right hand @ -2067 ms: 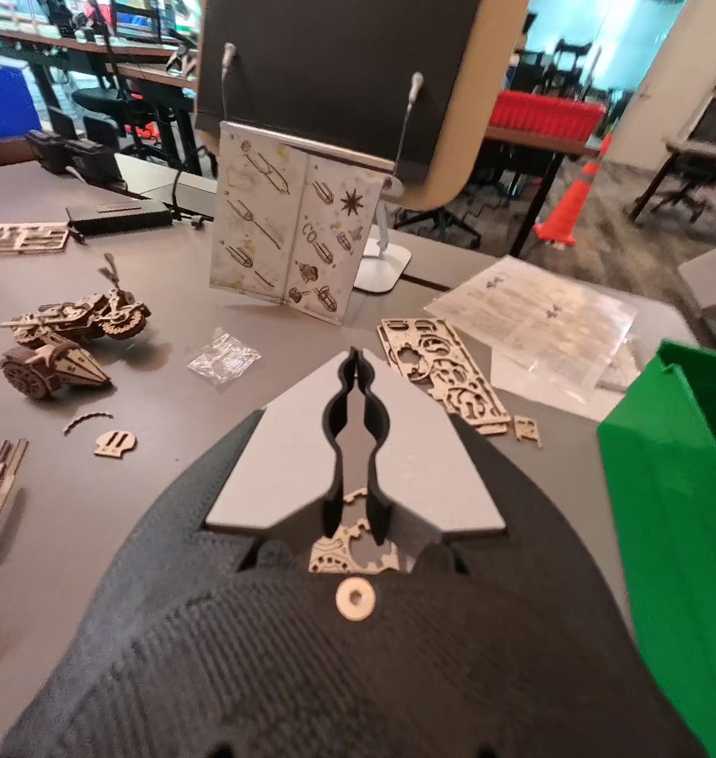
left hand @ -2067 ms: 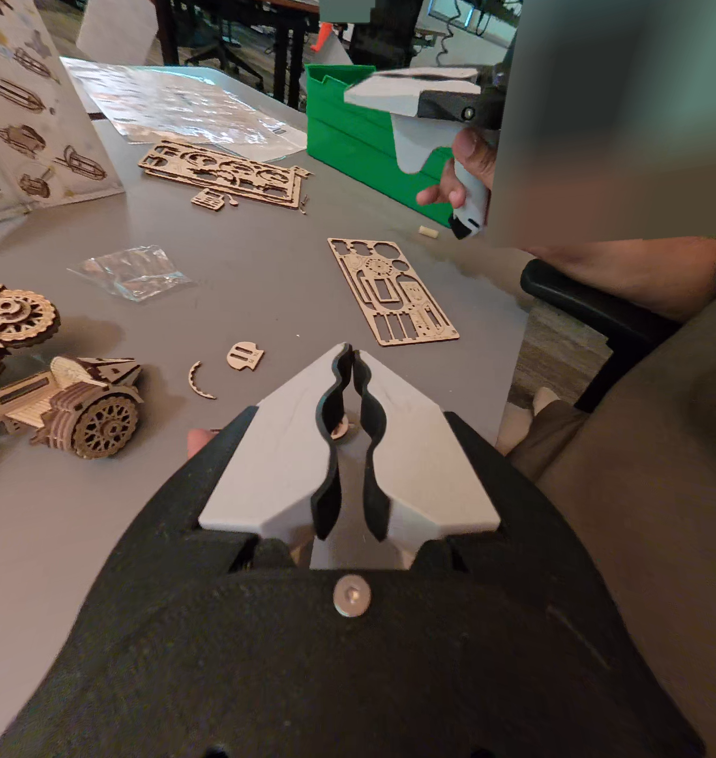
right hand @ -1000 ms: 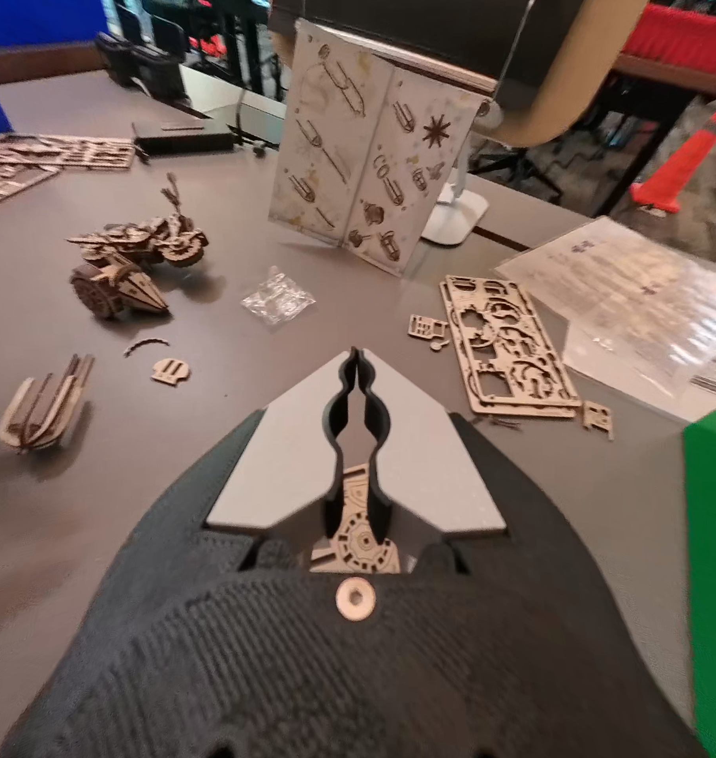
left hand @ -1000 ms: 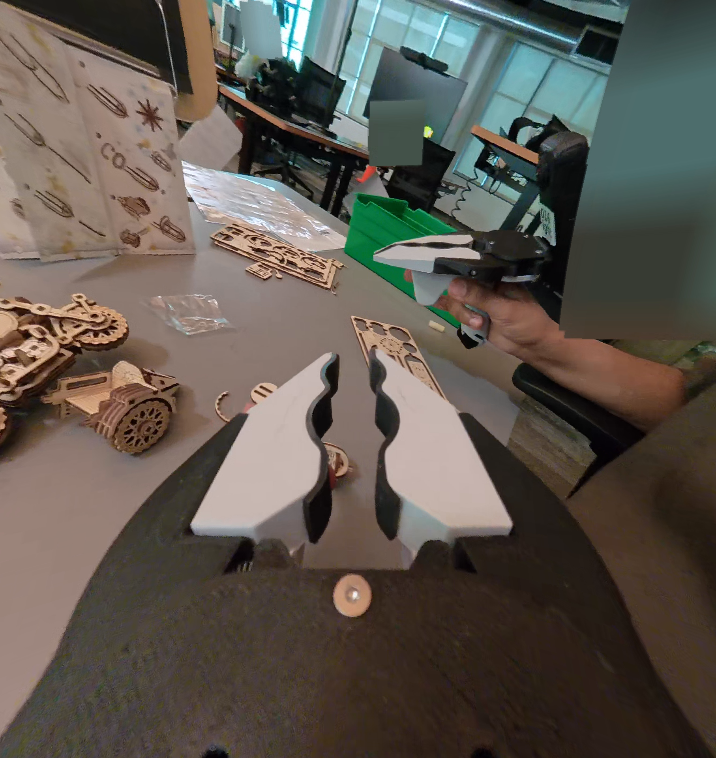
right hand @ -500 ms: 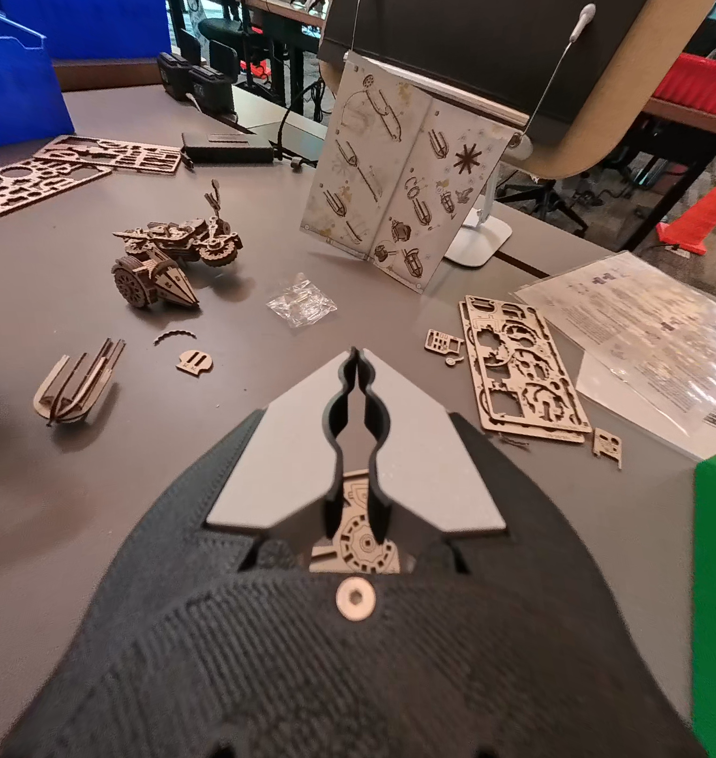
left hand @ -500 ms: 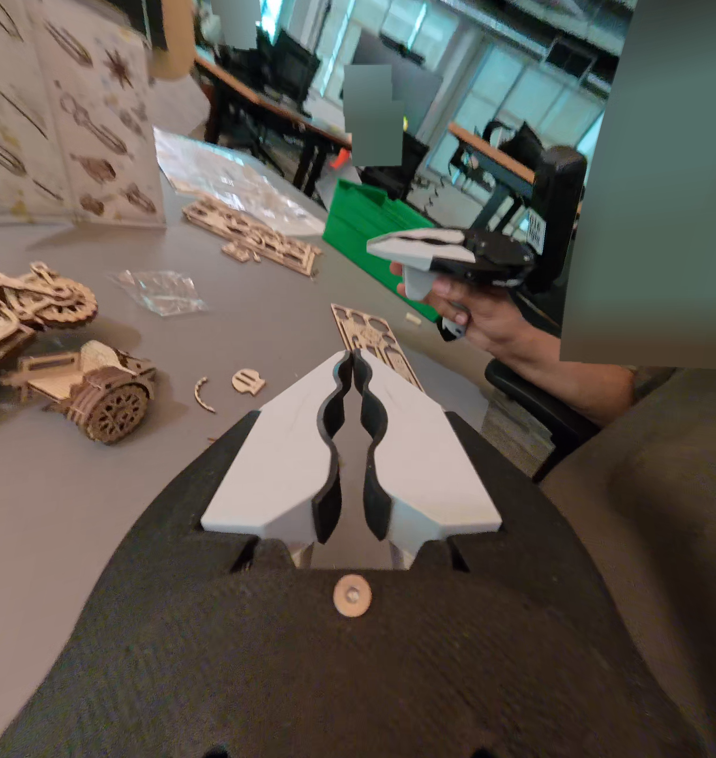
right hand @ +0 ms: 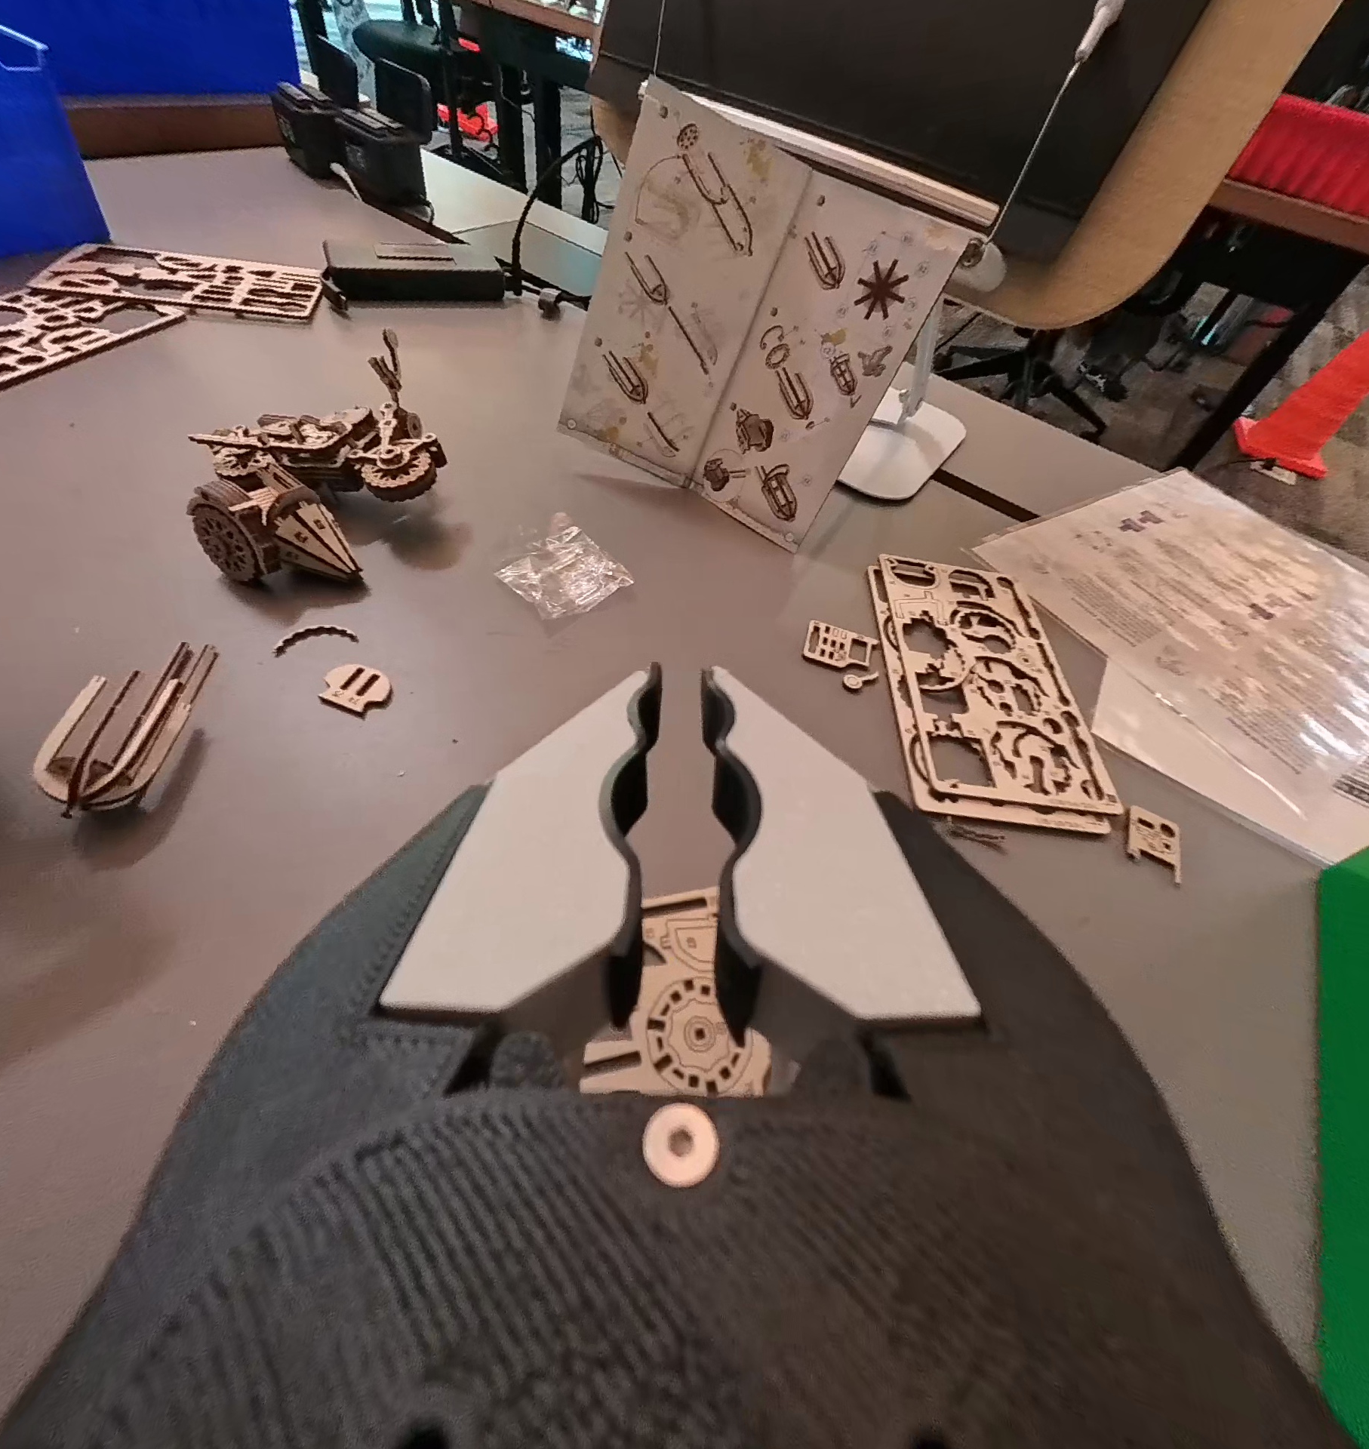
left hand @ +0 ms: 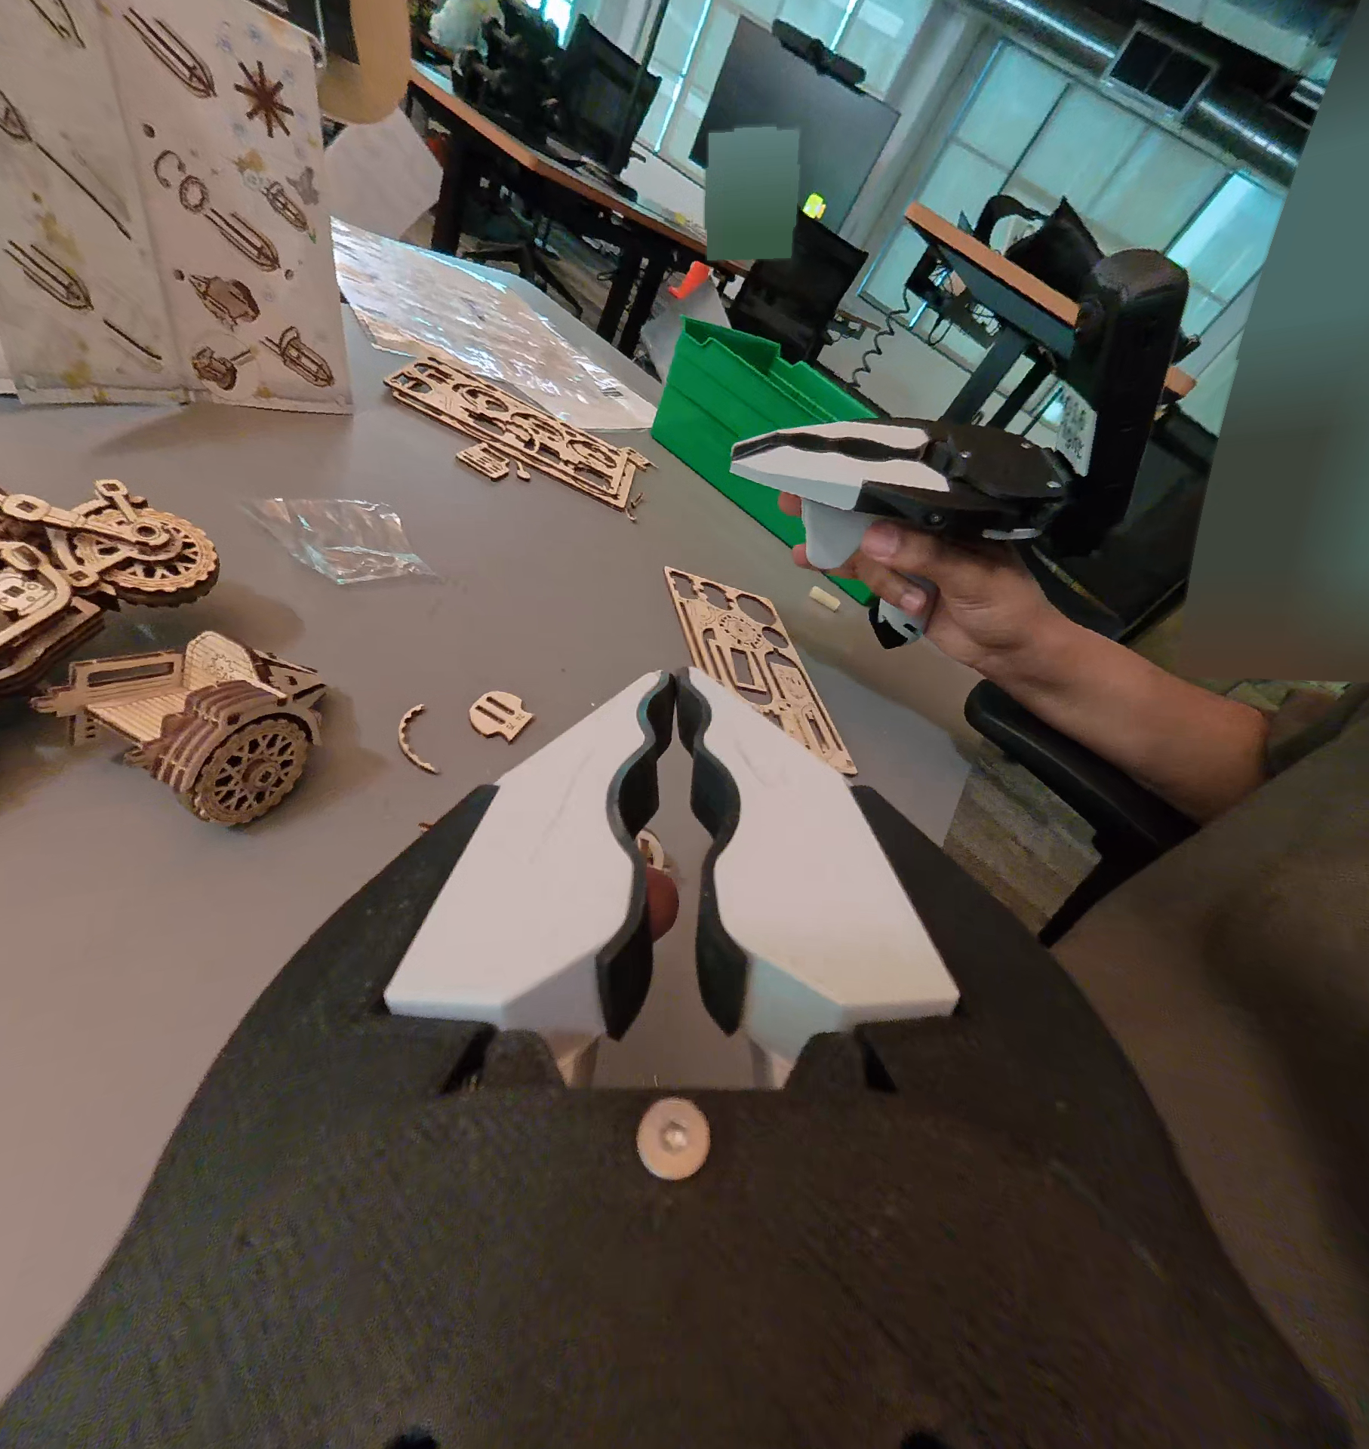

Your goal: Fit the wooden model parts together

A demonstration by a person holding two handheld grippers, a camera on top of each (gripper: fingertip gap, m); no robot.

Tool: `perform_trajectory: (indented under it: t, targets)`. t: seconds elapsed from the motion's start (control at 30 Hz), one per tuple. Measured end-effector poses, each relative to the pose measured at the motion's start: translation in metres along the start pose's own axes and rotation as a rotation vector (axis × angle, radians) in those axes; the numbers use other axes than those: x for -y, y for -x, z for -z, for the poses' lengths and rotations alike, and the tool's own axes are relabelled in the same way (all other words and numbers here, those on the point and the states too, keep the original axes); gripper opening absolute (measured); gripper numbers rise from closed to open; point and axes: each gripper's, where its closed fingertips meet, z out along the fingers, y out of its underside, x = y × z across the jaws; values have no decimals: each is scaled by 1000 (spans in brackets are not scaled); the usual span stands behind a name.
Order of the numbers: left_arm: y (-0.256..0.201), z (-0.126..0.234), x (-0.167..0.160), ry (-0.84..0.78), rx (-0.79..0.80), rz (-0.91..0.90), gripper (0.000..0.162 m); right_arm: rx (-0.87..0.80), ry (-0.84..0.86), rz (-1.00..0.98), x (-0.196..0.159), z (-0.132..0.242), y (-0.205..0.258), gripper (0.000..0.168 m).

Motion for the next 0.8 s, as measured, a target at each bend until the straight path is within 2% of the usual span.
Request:
perform_trajectory:
  t: [0.13,0.8]
  targets:
    - [-5,0,0,-1,-52,32,0,41,8,-8,-1,-1,9,6]
    - [-4,-4,-9,53,-76,62,0,116,36,-68,-8,-5,17,4]
